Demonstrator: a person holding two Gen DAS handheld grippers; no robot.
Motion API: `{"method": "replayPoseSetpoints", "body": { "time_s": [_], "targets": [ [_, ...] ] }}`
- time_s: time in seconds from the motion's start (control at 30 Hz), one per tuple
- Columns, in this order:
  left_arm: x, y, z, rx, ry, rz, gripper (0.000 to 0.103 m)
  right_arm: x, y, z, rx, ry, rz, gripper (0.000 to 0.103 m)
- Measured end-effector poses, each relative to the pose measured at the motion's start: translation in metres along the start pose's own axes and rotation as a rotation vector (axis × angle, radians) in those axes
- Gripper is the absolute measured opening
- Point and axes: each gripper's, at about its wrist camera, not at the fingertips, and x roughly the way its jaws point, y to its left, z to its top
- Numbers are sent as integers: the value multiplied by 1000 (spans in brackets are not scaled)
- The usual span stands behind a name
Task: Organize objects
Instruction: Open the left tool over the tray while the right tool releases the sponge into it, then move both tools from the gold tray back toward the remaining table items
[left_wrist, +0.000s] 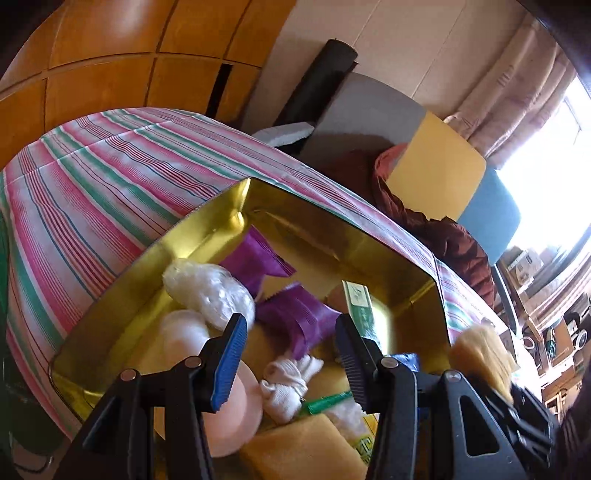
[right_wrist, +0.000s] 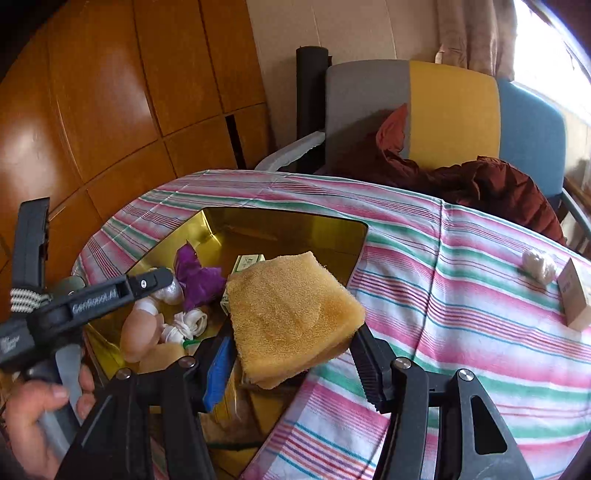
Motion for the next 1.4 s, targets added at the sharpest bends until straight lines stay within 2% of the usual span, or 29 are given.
{"method": "replayPoseSetpoints", "body": {
  "time_s": [0.3, 0.37, 0.4, 0.47, 0.63, 0.97, 1.27, 1.4],
  "targets": [
    [-6, -6, 1, -4, -5, -14, 50, 49, 13, 31, -62, 36, -54, 63],
    [-6, -6, 1, -3, -4, -15, 50, 59, 11, 34, -52, 57, -48, 66],
    [-6, -7, 2, -2, -1, -14, 50, 65, 10, 34, -38, 77, -37, 71],
    [-5, -7, 1, -2, 2, -16, 50, 69, 6, 33, -13, 89, -34, 72],
    [-4, -8, 0, 1, 6, -18, 50, 47, 4, 25, 5, 10, -52, 82],
    [-5, -21, -5, 43, 13, -34, 50, 13, -12, 8, 60, -50, -65, 82],
    [-3, -39, -14, 95, 40, -71, 50, -8, -54, -14, 172, -38, -111, 83],
    [-4, -51, -20, 139, 52, -116, 50, -13, -77, -27, 207, -22, -148, 83]
  ]
}}
